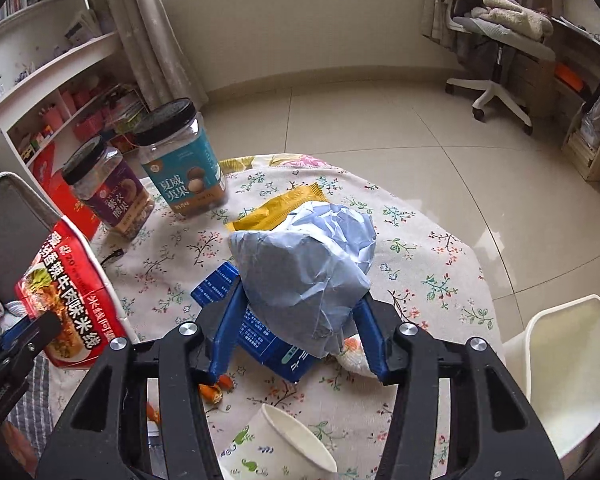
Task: Collect trash
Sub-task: 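Grasp the crumpled plastic bag with the right tool while the left tool holds the noodle cup, then move the right tool over the bin and release the plastic bag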
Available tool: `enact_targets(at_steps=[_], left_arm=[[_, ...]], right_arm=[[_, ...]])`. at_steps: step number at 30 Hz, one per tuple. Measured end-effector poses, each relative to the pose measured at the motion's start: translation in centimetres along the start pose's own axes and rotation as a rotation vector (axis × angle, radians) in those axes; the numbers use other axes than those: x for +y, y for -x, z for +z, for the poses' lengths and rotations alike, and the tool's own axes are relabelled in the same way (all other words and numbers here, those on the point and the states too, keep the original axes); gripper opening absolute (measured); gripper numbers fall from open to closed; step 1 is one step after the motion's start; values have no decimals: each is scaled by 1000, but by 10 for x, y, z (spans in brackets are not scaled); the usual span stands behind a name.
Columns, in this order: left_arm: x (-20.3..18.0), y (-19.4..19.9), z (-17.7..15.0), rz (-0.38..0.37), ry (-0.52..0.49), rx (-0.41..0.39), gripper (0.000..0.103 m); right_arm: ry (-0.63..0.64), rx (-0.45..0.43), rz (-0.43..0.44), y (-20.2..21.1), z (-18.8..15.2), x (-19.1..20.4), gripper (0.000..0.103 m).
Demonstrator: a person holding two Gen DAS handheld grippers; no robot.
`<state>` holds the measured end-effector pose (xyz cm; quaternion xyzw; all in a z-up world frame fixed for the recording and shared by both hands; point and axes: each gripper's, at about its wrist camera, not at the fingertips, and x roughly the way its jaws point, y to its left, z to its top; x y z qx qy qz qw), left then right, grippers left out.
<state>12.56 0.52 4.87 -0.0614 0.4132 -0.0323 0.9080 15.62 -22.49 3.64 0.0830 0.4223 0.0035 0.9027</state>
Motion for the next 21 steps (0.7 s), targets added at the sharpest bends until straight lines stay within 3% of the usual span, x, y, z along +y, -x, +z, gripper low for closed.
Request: enact_targets(at_steps=[15,21], left_arm=[[-32,11,-19,-24,-53,-37,48],[-55,13,-27,-37,-102,-48,48]], right_arm=[[-8,-142,-119,50,-42,-35,50],[-33,-147,-149,57,-46,-53,50]])
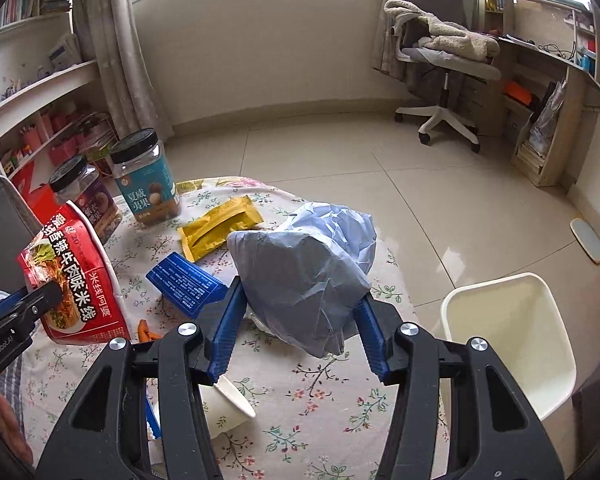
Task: Collect trash
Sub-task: 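Move the right tool over the bin and release the plastic bag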
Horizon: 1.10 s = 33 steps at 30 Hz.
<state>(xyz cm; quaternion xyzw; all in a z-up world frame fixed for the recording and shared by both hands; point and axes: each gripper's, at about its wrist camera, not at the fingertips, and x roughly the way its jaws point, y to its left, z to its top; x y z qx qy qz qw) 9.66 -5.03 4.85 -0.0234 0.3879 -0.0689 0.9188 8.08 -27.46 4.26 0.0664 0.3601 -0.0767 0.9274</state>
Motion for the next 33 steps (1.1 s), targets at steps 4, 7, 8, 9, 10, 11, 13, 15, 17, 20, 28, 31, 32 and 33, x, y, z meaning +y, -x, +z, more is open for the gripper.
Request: enact_targets(at_steps=[4,7,8,9,10,11,13,15,17,20,28,31,32,33], left_arm=[[-15,1,-1,-14,-23,-7,48],[-25,1,-2,-29,-38,-9,48],[-29,1,-2,-34,-43,-10,48],[-34,2,-3,-38,-49,-11,48],[-38,2,-3,-43,-54,-12,48],[-42,2,-4,-49,-58,-12,48],[-50,2,-5,-61,-67,-14,48],[-58,2,-5,-72,-76,-14,48],[-66,3,-7,-84,-85,-15,48],[-79,3,-8,-99,-105,-15,48],[-109,5,-15,-136,-160,-17,48],[-121,7,-18,-155,-177,-14,48],[-125,7,-19,-162,-184,-12,48],[-130,7,-21,-167,-192,-11,48]], right_arm=[[-22,-2,-14,5,0,-14,50],[-39,-2,-27,7,-1,-25,50],[-45,-1,-31,8,-1,-29,51],[-49,-2,-35,9,-1,-33,51],[-52,-3,-40,10,-2,-36,51],[-56,-4,-45,12,-2,-40,51],[-63,-6,-56,14,-3,-48,51],[-70,-10,-68,17,-4,-56,51],[-77,-13,-85,20,-5,-64,51],[-95,-12,-110,24,-6,-80,51],[-160,2,-181,31,-13,-127,51],[-190,16,-215,32,-16,-145,51],[-201,22,-228,33,-18,-152,51],[-212,29,-238,33,-20,-159,51]])
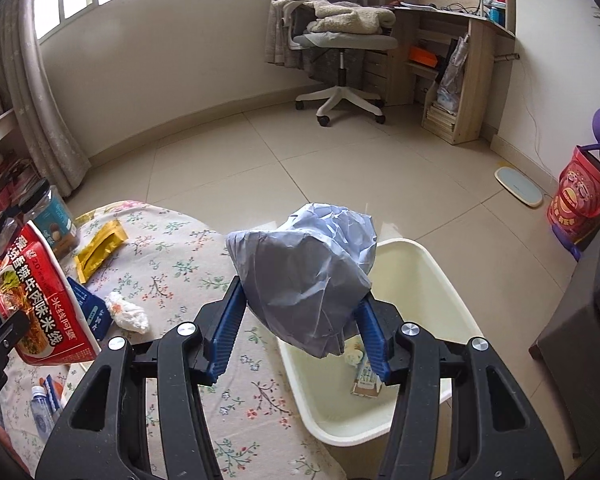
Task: Collect trash
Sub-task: 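Move the right tool over the bin and release the plastic bag, then move the left tool over the bin and release the noodle cup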
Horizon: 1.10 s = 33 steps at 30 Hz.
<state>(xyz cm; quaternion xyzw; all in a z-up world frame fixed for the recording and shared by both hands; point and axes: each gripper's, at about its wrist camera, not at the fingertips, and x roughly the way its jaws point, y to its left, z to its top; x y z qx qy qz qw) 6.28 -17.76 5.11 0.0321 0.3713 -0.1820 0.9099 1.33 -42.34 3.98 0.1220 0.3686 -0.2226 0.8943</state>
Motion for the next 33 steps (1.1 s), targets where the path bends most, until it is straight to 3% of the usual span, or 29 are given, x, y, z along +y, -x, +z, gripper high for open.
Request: enact_targets(at_steps=[6,10,14,26,30,33], left_arm=[[-33,-6,-4,-37,-55,7,48],[-59,-12,-2,-73,-78,10,48],[-93,-23,3,-142,-77,38,48],[-198,-50,7,-297,-154,113,50],[-216,-64,10,-366,-153,178,56],[-220,-66,10,-366,-158,191,60]], right_arm=[[-54,37,-53,-5,-4,-36,54],[-93,41,-117,-3,-7,-60,71],[-145,50,-175,-1,-10,-88,82],[-263,21,-274,16,-14,-149,86],[-279,8,-293,21,-16,-159,88],[-281,0,-292,23,-15,-161,89]])
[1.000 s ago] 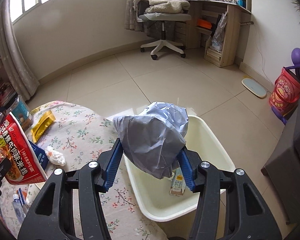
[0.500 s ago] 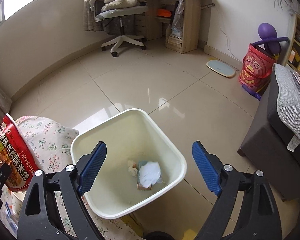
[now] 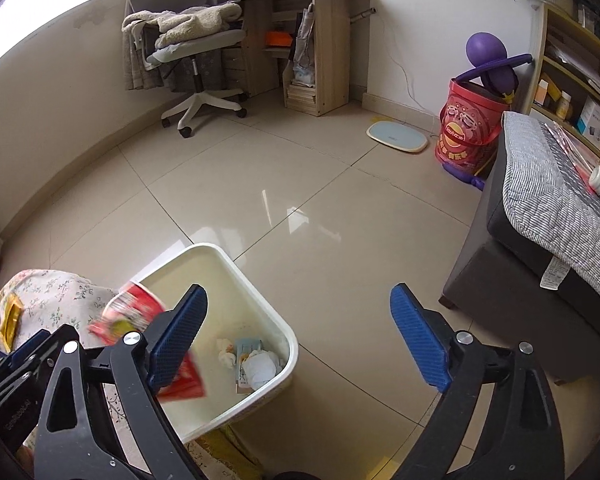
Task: Collect trash
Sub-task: 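Move the left tool over the bin and release the noodle cup, then return both tools to the table toward the blue box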
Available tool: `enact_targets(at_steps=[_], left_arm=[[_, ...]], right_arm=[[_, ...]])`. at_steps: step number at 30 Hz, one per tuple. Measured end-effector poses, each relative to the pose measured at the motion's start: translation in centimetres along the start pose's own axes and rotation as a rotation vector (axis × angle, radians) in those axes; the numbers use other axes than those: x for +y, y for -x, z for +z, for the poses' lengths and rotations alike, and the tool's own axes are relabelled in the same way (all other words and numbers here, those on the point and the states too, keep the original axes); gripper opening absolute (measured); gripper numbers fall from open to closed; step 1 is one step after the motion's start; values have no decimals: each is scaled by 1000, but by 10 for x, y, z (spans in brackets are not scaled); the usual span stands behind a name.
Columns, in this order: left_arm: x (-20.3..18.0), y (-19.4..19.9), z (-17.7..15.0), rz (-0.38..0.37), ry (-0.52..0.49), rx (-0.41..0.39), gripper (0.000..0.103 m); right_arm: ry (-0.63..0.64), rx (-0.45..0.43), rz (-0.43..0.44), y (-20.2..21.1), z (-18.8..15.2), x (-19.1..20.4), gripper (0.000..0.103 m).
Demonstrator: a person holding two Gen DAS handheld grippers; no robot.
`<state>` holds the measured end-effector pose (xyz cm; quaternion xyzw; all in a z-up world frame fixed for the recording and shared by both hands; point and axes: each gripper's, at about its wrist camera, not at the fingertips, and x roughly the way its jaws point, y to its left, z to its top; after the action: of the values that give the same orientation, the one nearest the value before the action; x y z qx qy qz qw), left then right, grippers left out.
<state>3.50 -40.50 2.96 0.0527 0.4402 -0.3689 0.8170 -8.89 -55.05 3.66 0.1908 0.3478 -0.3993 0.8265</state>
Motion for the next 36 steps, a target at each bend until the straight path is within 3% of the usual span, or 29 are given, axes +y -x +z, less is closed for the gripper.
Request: enact_targets(at_steps=[8,18,23,36], left_arm=[[14,20,-6,131,-23,-60,70],[57,54,-19,303,11,-141,86],[82,75,-27,372,46,-178,86],[151,108,-45,483,160,-178,87]], right_arm=[[40,-57,8,15,-4,20,96],[153,-88,65,33,-19,75,96],[202,-96,93,41,-25,103,96],[318,-99,175,55,-48,172,96]])
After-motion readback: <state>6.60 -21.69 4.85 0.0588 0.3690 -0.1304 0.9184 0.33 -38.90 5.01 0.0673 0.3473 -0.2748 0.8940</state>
